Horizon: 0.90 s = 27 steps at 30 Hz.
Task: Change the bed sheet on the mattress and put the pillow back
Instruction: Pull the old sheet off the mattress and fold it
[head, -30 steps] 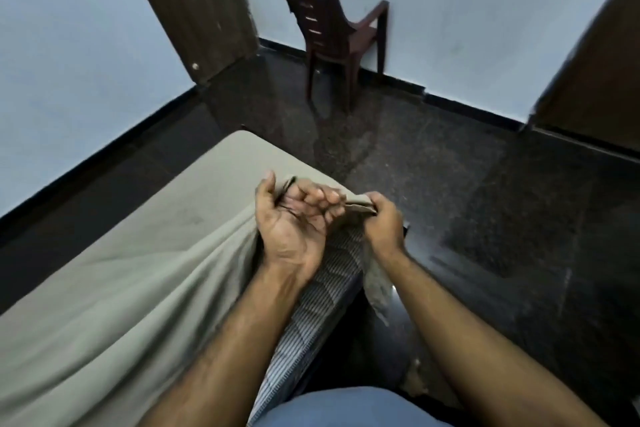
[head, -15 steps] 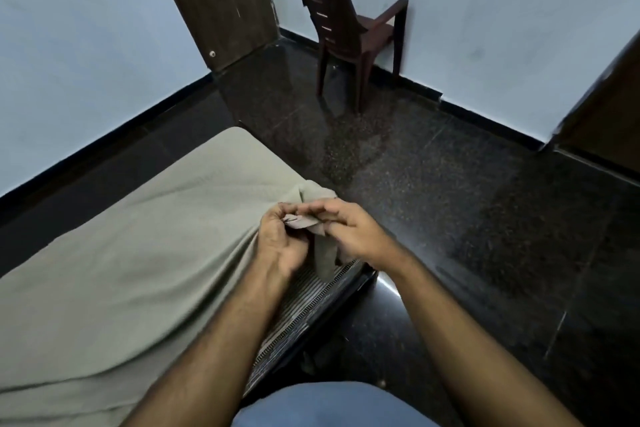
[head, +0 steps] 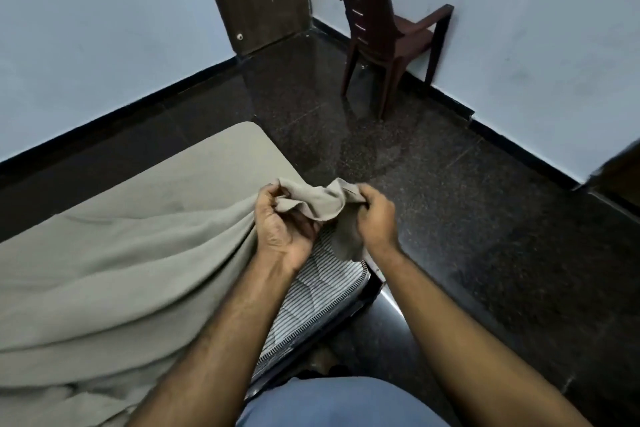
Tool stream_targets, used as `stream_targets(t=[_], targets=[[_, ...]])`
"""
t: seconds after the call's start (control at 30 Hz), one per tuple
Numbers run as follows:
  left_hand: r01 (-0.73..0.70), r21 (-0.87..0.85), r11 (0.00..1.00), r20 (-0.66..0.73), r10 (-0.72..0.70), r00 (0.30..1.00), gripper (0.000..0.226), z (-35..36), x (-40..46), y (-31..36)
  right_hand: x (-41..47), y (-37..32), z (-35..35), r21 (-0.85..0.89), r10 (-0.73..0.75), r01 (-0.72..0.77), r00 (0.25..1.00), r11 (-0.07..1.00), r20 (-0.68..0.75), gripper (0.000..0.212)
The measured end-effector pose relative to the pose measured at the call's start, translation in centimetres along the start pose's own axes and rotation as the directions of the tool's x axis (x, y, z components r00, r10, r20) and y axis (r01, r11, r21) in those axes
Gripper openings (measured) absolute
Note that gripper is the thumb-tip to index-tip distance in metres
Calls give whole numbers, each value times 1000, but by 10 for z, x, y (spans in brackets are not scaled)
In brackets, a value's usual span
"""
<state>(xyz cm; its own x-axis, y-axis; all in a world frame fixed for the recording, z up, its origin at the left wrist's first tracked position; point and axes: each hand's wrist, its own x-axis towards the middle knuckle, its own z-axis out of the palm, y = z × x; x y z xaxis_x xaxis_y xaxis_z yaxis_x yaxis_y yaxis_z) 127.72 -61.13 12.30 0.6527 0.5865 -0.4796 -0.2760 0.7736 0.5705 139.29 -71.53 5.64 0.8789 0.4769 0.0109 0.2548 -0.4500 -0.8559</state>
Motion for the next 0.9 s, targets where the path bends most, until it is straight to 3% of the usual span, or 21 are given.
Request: stream_targets(t=[0.1, 0.17, 0.23, 0.27, 0.33, 0.37, 0.4, 0.47, 0.5, 0.57, 0.63, 0.67, 0.7, 0.8, 0.9], targets=[[72, 207, 976, -145, -42, 989, 76, 0, 19, -26, 39, -40, -16, 71, -126, 127, 992, 989, -16, 39], [190, 203, 960, -79, -178, 981, 93, 6, 26, -39, 54, -63, -25, 97, -278, 274, 960, 957, 27, 39], [229, 144, 963, -39, -225, 974, 81, 18, 37, -44, 63, -80, -26, 108, -500, 488, 849, 866, 171, 46], [191, 96, 977, -30, -189, 982, 64, 24, 45, -45, 64, -84, -24, 122, -588, 579, 765, 807, 263, 48], [62, -35, 997, -57, -64, 996, 28, 37, 55, -38, 65, -79, -18, 133, -669, 678, 641, 723, 376, 47], [25, -63, 998, -119, -33, 992, 23, 39, 64, -32, 70, -73, -18, 167, -665, 665, 625, 728, 408, 44], [27, -74, 997, -186, -40, 982, 26, 43, 72, -26, 77, -67, -20, 245, -633, 597, 621, 764, 461, 42], [47, -102, 994, -249, -72, 966, 29, 48, 88, -15, 93, -54, -28, 431, -520, 306, 635, 849, 572, 43], [59, -121, 991, -271, -91, 958, 25, 50, 94, -12, 102, -44, -28, 475, -434, 145, 686, 868, 584, 46], [59, -124, 990, -322, -97, 942, 22, 60, 101, -16, 126, -21, -21, 447, -173, -95, 835, 890, 522, 47], [43, -81, 996, -360, -70, 930, 28, 81, 94, -27, 153, 2, -9, 358, 32, -212, 894, 910, 447, 40], [43, -90, 995, -356, -72, 932, 31, 89, 89, -33, 163, 9, -4, 326, 116, -302, 867, 896, 485, 33], [35, -108, 994, -373, -73, 925, 31, 101, 84, -39, 173, 13, 1, 259, 193, -403, 792, 878, 579, 29], [-18, -195, 981, -426, -68, 902, 9, 116, 86, -62, 193, 27, 25, 44, 311, -597, 477, 801, 822, 45], [-55, -217, 975, -481, -58, 875, 13, 108, 87, -78, 202, 49, 68, -24, 374, -736, 316, 677, 872, 42]])
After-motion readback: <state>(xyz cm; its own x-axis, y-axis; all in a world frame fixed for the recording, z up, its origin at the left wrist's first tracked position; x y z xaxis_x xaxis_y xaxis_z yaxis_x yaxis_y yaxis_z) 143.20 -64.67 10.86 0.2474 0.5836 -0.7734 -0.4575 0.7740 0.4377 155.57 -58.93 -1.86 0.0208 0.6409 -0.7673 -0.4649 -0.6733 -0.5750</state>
